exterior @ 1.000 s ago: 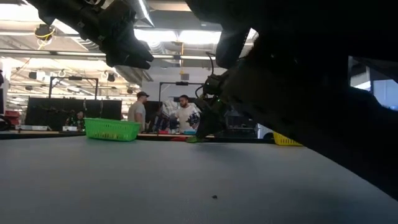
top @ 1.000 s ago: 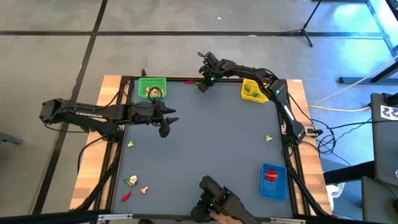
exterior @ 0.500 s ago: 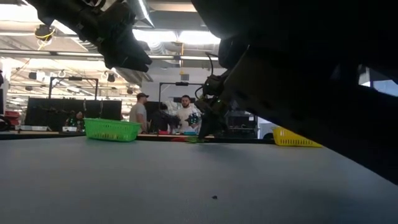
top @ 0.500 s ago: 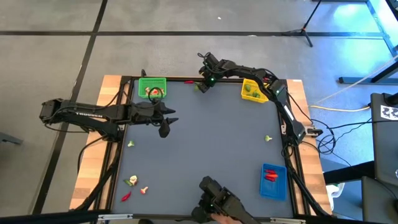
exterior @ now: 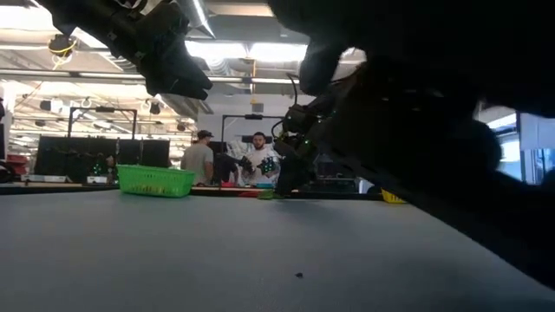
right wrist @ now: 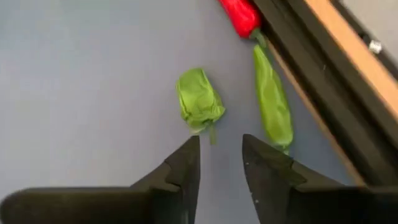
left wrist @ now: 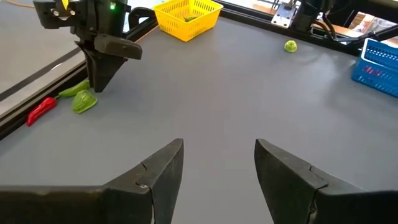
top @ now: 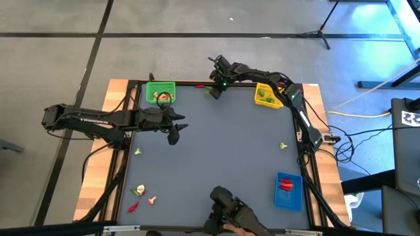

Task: Sort produce into baskets
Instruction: Put the green chili pepper into the yellow bin

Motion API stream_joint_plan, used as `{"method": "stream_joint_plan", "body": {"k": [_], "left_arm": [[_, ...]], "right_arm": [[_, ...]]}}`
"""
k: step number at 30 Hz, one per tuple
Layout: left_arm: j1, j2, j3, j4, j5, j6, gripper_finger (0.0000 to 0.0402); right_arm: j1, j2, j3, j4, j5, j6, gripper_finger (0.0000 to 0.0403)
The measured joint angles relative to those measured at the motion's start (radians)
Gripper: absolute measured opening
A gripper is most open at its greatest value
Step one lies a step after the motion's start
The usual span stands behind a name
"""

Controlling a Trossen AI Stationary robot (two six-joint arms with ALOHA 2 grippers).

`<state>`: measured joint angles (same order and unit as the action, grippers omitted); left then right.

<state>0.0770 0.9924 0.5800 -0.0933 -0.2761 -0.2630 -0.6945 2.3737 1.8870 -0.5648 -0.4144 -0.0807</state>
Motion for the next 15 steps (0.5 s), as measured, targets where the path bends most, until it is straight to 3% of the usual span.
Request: {"method": "stream_joint_plan", "body": {"k": [6, 15], "left_arm": [[0.001, 0.0, 0.0, 0.0, -0.007, 0.0, 0.0194], [0.001, 0.0, 0.0, 0.0, -0.009, -0.013, 0.0194]], "right_arm": [[0.013, 0.004, 0.0, 0.056, 0.028, -0.141, 0.0123], [0.021, 0.007, -0.001, 0.063, -0.013, -0.27, 0.008]]}}
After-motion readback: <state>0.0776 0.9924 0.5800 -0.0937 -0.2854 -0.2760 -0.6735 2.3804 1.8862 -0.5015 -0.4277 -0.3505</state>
